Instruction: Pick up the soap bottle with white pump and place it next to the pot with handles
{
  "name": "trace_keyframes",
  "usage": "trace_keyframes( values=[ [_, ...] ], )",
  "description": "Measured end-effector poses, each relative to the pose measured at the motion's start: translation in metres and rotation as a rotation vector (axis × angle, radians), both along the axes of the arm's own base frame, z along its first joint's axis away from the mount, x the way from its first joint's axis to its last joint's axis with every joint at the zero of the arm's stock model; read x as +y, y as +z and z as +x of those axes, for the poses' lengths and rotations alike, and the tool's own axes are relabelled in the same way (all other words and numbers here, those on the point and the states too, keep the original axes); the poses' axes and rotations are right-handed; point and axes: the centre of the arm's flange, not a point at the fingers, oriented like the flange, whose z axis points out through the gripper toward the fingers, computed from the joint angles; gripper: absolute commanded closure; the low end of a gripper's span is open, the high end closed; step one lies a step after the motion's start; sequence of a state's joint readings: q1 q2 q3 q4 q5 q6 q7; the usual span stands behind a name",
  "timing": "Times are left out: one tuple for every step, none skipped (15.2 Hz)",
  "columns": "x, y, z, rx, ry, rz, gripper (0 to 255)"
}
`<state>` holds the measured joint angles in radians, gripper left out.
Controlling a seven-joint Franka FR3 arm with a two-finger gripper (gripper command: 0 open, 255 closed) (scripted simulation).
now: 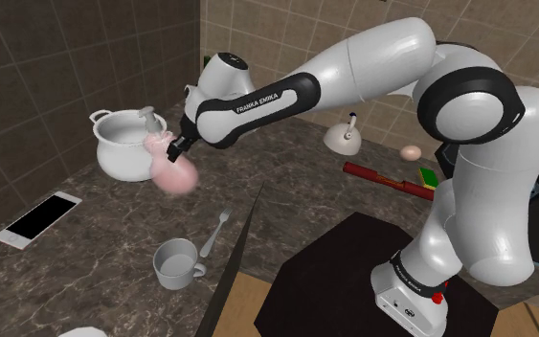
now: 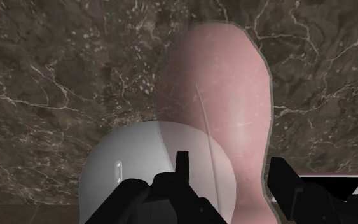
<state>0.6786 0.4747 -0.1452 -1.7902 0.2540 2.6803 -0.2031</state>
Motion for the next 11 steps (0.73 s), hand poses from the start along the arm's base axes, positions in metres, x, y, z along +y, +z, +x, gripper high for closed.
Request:
trace_keyframes(
  values=[
    [-0.0008,-0.0035,-0.0008,0.002,0.000,-0.002,255],
    [-0.0013,-0.0042,-0.0008,0.004,0.000,-0.003,255],
    [-0.0011,-0.0042,-0.0007,0.005,-0.001,-0.004,255],
    [-0.0010,-0.0042,-0.0007,0.005,-0.001,-0.004,255],
    [-0.0014,-0.0043,-0.0009,0.005,0.000,-0.004,255],
    [-0.0013,-0.0044,-0.0009,0.005,-0.001,-0.004,255],
    [-0.0008,-0.0044,-0.0007,0.005,-0.001,-0.004,0],
    [-0.0029,-0.0055,0.0002,0.005,-0.004,-0.006,0],
    [-0.0040,-0.0064,0.0010,0.006,-0.006,-0.007,0],
    [-0.0046,-0.0068,0.0013,0.006,-0.007,-0.007,0],
    [-0.0049,-0.0072,0.0013,0.006,-0.008,-0.007,0]
  ],
)
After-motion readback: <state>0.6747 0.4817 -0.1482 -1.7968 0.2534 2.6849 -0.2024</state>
